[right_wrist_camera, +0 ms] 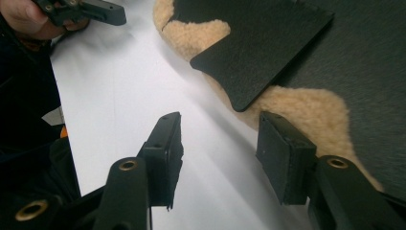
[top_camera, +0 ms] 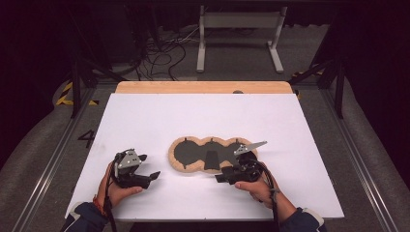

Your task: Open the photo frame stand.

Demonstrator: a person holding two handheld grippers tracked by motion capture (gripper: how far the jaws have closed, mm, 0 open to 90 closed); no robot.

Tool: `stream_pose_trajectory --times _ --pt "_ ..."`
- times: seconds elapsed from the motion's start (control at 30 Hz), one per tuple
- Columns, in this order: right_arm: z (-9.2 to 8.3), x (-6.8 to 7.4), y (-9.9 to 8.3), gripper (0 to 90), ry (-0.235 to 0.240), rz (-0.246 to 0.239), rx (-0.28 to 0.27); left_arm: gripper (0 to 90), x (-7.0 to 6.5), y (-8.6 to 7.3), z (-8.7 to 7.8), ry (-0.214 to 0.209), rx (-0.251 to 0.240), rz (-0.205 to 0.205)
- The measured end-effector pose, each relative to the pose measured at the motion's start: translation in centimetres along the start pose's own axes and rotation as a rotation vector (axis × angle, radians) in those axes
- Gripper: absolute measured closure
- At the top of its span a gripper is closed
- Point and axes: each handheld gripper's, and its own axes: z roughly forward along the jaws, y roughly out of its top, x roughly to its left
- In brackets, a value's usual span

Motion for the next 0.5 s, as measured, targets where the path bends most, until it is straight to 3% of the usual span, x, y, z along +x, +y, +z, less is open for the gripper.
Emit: stream_pose_trajectory --times 0.13,0.37,0.4,0.47,0.5 --pt "0.0 0.0 0.2 51.1 0.006 0.006 -0.015 18.6 0.0 0.0 0.1 -0.003 0.0 -0.004" --pt "0.0 -0.8 0.4 48.4 0.082 0.089 -0.078 18.6 0.0 0.1 0.4 -0.004 0.009 -0.012" --pt "0.0 -1.0 0.4 46.8 0.101 0.117 -0.093 19.0 0.0 0.2 0.4 0.001 0.004 -0.022" --pt "0.0 -1.7 0.4 46.6 0.158 0.235 -0.125 20.0 0.0 0.3 0.5 -0.006 -0.013 -0.036" --pt "0.0 -1.9 0.4 46.6 0.177 0.271 -0.131 20.3 0.0 0.5 0.5 -0.007 -0.013 -0.036"
